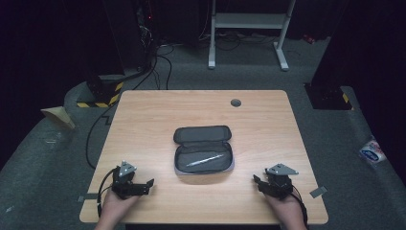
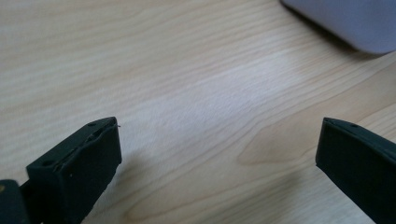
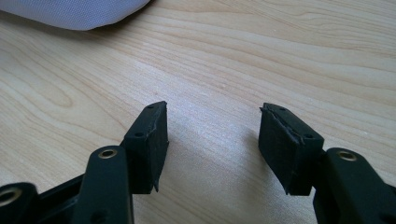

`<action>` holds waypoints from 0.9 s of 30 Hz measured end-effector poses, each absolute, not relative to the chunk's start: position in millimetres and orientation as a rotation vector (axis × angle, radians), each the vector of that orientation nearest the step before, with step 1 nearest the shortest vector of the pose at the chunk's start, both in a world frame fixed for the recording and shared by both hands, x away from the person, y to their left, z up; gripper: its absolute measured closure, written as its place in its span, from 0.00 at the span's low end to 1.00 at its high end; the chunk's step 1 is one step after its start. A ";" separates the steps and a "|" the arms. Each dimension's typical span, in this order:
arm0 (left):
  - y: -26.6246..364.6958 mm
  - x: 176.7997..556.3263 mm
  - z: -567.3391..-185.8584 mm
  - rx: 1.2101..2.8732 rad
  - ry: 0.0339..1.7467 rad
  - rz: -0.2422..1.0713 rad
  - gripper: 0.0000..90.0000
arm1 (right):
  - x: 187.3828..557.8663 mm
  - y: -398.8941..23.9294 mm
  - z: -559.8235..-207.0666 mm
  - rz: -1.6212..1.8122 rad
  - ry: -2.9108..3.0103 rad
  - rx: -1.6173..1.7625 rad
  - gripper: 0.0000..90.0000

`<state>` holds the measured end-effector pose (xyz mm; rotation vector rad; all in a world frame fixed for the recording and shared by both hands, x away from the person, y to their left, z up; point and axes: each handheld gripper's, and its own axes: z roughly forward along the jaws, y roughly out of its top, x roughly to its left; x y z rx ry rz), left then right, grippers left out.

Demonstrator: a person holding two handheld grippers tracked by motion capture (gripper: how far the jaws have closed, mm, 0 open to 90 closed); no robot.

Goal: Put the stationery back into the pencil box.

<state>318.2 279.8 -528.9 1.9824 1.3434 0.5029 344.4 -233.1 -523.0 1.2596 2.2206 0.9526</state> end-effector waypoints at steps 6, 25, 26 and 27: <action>271.4 310.7 -530.3 2.000 1.356 0.587 0.06 | 344.3 -232.3 -522.9 0.952 2.215 1.273 0.47; 274.5 312.8 -529.6 1.986 1.335 0.587 0.16 | 344.3 -231.3 -523.0 0.946 2.206 1.276 0.47; 274.5 312.8 -529.6 1.986 1.334 0.587 0.16 | 344.3 -231.2 -523.0 0.945 2.206 1.276 0.47; 274.4 313.0 -529.7 1.985 1.332 0.589 0.16 | 344.2 -231.2 -523.0 0.945 2.206 1.277 0.47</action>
